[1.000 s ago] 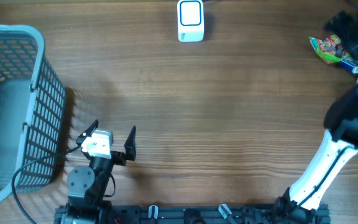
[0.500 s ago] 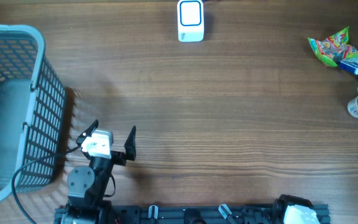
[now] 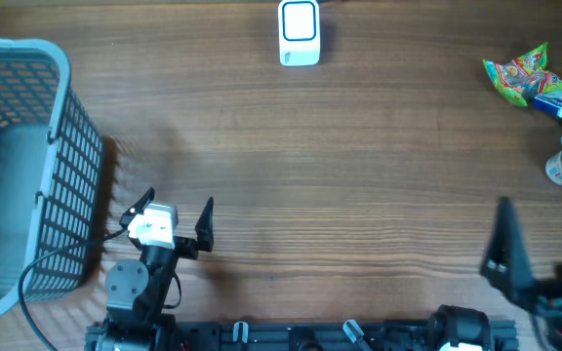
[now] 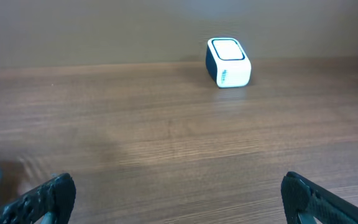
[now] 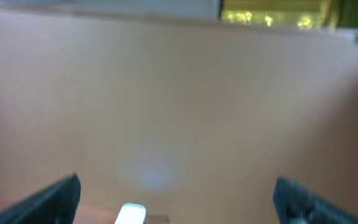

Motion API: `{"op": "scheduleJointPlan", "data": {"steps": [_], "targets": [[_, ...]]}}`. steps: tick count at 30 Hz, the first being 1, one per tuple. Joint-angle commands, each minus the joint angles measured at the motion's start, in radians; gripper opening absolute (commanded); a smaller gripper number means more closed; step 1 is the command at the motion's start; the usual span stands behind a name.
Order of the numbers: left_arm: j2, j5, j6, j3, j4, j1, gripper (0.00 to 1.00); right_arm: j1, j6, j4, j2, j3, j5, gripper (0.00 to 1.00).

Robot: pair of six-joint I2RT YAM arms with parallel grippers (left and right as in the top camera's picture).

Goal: Scan the item barcode

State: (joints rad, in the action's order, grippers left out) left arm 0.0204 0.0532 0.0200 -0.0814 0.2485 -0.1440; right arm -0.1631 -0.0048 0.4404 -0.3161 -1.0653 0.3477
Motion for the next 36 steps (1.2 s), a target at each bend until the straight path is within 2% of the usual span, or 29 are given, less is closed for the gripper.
{"op": "scheduleJointPlan", "data": {"steps": [1, 4, 6, 9, 13, 21, 36], "targets": [[-0.004, -0.002, -0.01, 0.005, -0.001, -0.005, 1.0, 0.054, -0.013, -0.259, 0.147, 0.356, 0.069, 1.0], [-0.004, -0.002, -0.009, 0.005, -0.001, -0.005, 1.0, 0.103, -0.005, -0.484, 0.223, 0.602, 0.031, 1.0], [-0.004, -0.002, -0.009, 0.005, -0.001, -0.005, 1.0, 0.122, 0.097, -0.56, 0.262, 0.738, -0.076, 1.0], [-0.004, -0.002, -0.01, 0.005, -0.001, -0.005, 1.0, 0.139, 0.151, -0.64, 0.313, 0.902, -0.143, 1.0], [-0.004, -0.002, -0.01, 0.005, -0.001, -0.005, 1.0, 0.172, 0.248, -0.666, 0.313, 1.048, -0.267, 1.0], [-0.004, -0.002, -0.009, 0.005, -0.001, -0.005, 1.0, 0.174, 0.207, -0.438, 0.313, 1.06, -0.274, 1.0], [-0.005, -0.014, 0.002, 0.005, -0.003, -0.004, 1.0, 0.175, 0.207, -0.443, 0.306, 1.06, -0.274, 1.0]]}}
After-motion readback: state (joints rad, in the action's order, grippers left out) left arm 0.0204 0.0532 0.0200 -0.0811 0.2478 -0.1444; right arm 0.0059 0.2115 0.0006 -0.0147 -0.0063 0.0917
